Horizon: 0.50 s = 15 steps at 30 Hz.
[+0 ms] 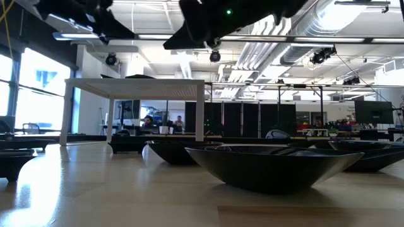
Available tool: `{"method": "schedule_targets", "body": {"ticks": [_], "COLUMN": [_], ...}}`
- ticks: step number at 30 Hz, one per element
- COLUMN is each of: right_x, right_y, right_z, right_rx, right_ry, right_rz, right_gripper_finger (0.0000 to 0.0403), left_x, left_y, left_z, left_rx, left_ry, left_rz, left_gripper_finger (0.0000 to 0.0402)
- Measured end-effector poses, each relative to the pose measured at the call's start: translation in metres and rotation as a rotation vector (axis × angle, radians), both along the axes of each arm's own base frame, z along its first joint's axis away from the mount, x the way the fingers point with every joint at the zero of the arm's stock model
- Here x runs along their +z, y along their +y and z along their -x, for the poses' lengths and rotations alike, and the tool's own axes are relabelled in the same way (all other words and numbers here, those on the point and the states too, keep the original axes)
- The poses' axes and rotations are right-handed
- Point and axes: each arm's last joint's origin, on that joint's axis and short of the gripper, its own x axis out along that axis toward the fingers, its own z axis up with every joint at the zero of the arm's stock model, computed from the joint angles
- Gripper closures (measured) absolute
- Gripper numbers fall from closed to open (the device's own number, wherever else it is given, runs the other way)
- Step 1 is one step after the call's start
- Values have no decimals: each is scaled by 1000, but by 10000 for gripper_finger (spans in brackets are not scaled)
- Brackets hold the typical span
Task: Pick & Place Mini shaped plates
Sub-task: Stack the leaf-shaped plate on top of the leaf-shaped plate on the shelf
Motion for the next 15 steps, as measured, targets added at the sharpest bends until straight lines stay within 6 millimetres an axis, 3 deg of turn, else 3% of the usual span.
{"method": "schedule_targets", "body": {"ticks": [7, 15], "right_x": [-20, -6], "right_y": [-15, -12], "right_z": [16, 52], "right_rx": [86, 94], "right_ry": [-125, -184], "right_rz": [-93, -159], "right_gripper_finger": [403, 403], "left_x": [-16, -39], "left_y": [-21, -25], "left_z": [18, 21], "left_rx": [1, 3], "left_ry": [-98, -204], "left_rz": [-28, -23], "left_gripper_finger": [402, 402]}}
